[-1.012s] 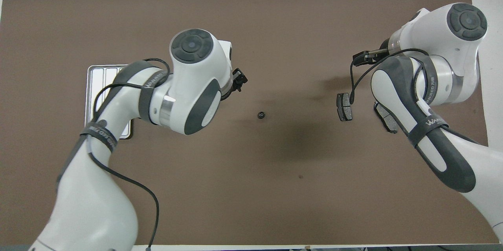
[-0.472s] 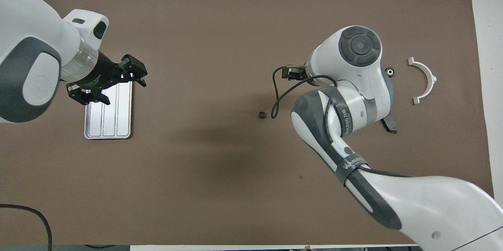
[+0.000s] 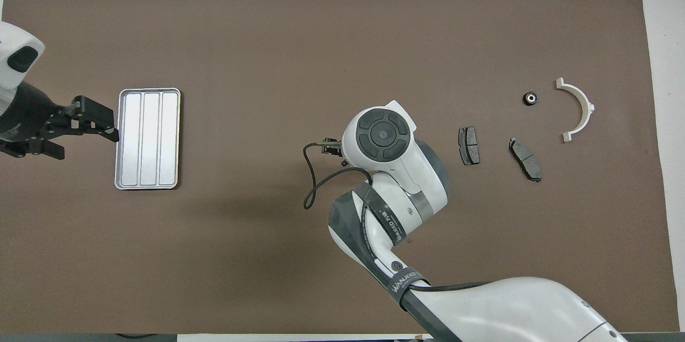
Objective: Place bearing gear from tray to pile
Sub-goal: 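Grasp the center bearing with the right gripper while the left gripper withdraws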
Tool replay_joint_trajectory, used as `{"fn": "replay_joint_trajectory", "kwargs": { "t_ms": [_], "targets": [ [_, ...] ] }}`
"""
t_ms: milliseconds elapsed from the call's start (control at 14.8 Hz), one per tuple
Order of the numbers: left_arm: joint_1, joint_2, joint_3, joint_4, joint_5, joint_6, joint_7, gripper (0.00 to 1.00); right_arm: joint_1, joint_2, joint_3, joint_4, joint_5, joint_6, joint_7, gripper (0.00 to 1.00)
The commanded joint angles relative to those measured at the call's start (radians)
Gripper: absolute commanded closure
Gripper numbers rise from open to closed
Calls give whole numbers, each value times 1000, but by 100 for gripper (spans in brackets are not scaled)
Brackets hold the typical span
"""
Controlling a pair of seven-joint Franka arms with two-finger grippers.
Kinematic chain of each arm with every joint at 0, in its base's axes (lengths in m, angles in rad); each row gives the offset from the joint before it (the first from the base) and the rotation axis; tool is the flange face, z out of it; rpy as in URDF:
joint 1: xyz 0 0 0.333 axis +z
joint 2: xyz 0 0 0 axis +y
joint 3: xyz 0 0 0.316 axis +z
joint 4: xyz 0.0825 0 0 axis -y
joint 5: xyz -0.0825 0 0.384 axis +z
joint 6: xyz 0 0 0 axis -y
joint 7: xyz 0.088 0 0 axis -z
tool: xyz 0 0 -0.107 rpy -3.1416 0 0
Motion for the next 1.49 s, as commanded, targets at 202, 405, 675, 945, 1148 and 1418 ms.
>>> {"fn": "replay_joint_trajectory", "kwargs": {
  "t_ms": [202, 405, 675, 945, 1148, 1418],
  "targets": [
    [100, -55, -108, -44, 38, -15, 56, 0, -17, -12, -1, -115, -11, 106, -5, 4],
    [107, -94, -120, -85, 39, -2, 58, 0, 4, -7, 1, -109, -9, 107, 8, 5],
    [146, -130, -193, -150, 68, 43, 56, 0, 12, 23, 1, -100, -7, 147, 9, 7],
    [176, -125, -196, -150, 67, 109, 78, 0, 18, 36, 1, -92, -6, 165, 12, 9],
    [193, -118, -197, -153, 67, 161, 96, 0, 18, 37, -1, -93, -6, 165, 12, 20],
    [259, -118, -260, -162, 67, 178, 96, 0, 18, 36, -1, -90, -6, 158, 14, 83]
  ]
}}
